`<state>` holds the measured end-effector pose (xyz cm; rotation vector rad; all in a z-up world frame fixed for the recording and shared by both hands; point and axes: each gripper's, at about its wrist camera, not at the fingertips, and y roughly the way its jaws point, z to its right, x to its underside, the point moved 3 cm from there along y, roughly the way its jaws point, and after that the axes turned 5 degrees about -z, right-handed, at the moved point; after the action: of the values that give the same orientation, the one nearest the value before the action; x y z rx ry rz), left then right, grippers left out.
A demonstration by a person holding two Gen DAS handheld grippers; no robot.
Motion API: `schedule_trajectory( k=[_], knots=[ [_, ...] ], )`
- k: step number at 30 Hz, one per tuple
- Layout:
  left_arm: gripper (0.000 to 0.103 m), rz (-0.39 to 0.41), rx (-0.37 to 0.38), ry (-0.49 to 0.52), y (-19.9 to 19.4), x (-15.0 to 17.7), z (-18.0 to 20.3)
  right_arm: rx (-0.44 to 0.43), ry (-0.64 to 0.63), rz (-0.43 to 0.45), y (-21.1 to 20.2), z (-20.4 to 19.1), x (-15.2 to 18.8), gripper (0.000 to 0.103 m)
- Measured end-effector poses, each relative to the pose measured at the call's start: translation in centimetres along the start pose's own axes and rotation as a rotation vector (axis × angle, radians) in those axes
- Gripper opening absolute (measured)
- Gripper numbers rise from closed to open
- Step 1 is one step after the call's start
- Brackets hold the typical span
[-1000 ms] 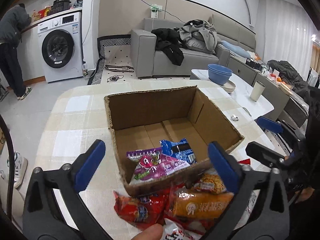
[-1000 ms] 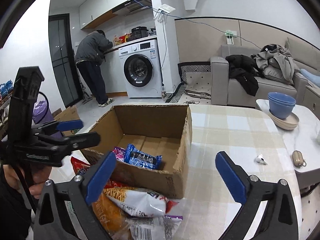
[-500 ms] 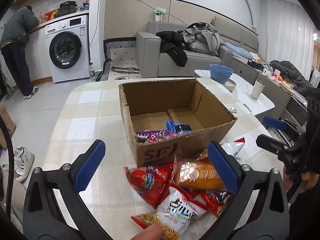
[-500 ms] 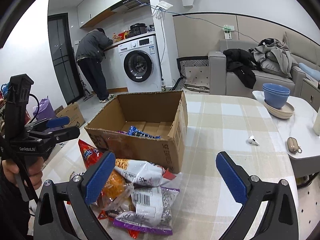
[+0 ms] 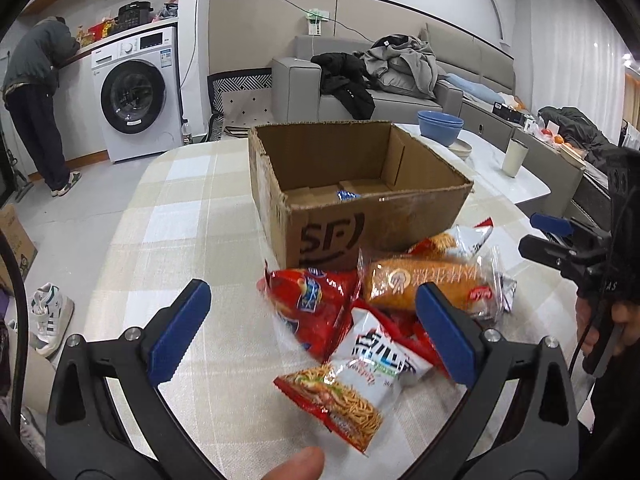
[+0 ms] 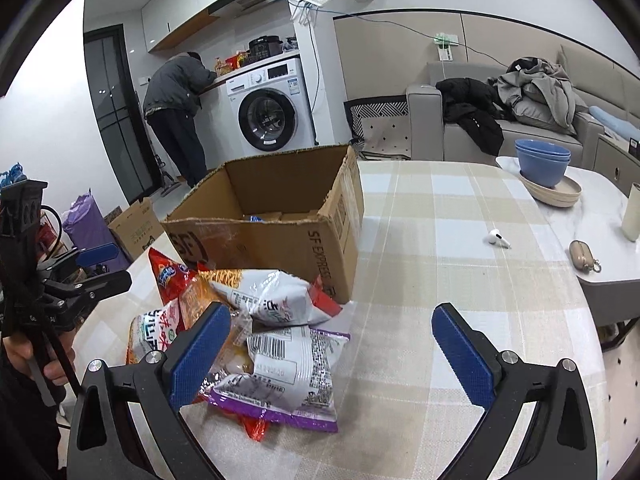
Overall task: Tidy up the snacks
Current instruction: 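Move both open grippers back toward the remaining snack bags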
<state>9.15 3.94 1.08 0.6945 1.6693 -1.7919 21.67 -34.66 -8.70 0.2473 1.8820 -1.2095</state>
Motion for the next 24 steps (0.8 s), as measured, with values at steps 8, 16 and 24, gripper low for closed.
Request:
schedule_trajectory(
  k=[8,16,24],
  knots=[
    [0.102,-0.032,0.02,0.019,0.9,0.8,0.3,0.009,0.004,0.003,-0.2,-0.3,0.1,0.102],
    [0.102,-0.065,0.044,0.029,2.0,1.6,0.8,0.03,0.048,-0.071,1.5,0.7,0.6,0.102],
    [0.102,-0.106,0.068,0.058,3.5,2.2,1.2,-0.013,0.062,-0.149,3.5,0.6,1.6,0.102]
  ],
)
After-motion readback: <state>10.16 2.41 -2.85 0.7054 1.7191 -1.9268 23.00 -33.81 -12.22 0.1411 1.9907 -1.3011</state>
